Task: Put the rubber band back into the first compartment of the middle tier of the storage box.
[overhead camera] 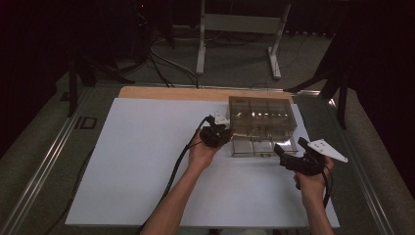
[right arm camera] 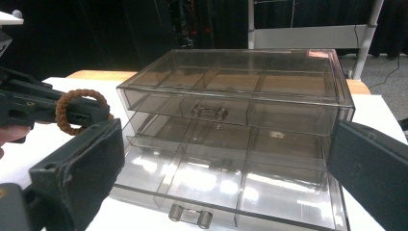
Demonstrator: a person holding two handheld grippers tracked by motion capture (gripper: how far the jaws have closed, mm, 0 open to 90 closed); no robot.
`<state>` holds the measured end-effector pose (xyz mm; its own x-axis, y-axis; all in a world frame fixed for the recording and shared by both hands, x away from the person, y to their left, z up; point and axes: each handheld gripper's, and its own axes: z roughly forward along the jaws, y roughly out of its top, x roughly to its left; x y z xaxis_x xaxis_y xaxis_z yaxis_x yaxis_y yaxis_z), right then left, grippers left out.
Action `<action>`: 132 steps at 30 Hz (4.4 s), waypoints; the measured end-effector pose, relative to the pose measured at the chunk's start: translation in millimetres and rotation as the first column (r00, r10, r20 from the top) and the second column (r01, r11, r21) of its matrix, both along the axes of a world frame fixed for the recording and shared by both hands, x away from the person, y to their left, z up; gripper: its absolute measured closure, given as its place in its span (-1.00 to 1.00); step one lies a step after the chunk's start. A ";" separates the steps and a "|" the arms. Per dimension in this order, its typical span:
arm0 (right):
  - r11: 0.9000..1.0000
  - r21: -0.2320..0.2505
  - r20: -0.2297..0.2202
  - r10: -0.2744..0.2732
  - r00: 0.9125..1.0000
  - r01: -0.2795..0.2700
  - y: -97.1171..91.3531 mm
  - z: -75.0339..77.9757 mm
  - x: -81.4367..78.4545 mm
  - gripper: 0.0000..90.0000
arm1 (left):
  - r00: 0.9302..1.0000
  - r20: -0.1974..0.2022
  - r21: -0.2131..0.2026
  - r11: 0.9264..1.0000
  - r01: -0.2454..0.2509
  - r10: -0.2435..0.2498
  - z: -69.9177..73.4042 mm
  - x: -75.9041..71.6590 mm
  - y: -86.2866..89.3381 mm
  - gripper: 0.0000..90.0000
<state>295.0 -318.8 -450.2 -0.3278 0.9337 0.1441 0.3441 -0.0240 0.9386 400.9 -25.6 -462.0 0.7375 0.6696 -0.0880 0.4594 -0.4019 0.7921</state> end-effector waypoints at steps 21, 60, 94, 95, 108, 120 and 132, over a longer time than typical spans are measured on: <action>1.000 0.004 0.002 -0.003 1.000 0.003 -1.1 0.5 -0.3 -1.00 | 1.000 -0.003 -0.005 1.000 0.015 -0.015 0.3 1.4 -11.0 0.91; 1.000 0.006 0.004 -0.008 1.000 0.008 -2.5 0.4 -0.7 -1.00 | 0.999 0.001 -0.011 0.999 0.046 -0.046 0.6 -0.9 -27.2 0.91; 1.000 0.010 0.006 -0.011 1.000 0.011 -3.7 1.0 -1.0 -1.00 | 0.998 -0.019 0.039 0.998 0.055 -0.055 -10.3 0.4 -35.2 0.89; 1.000 0.010 0.006 -0.012 1.000 0.012 -3.7 1.0 -1.0 -1.00 | 0.998 -0.018 0.043 0.997 0.057 -0.056 -10.4 0.4 -35.2 0.89; 1.000 0.011 0.006 -0.012 1.000 0.012 -3.8 1.0 -0.9 -1.00 | 0.998 -0.016 0.058 0.997 0.057 -0.056 -11.6 0.7 -35.3 0.87; 1.000 0.012 0.007 -0.013 1.000 0.013 -3.9 1.2 -0.9 -1.00 | 0.998 -0.019 0.070 0.995 0.067 -0.066 -12.9 -0.4 -36.3 0.86; 1.000 0.013 0.009 -0.013 1.000 0.013 -4.0 1.5 -0.9 -1.00 | 0.996 -0.002 0.103 0.991 0.086 -0.086 -12.1 -5.1 -36.9 0.84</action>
<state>294.1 -322.9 -448.7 -0.3174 0.9358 0.1532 0.3353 -0.0404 0.9413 395.8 -62.5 -474.1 0.7927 0.6092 -0.0198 0.4177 -0.5193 0.7455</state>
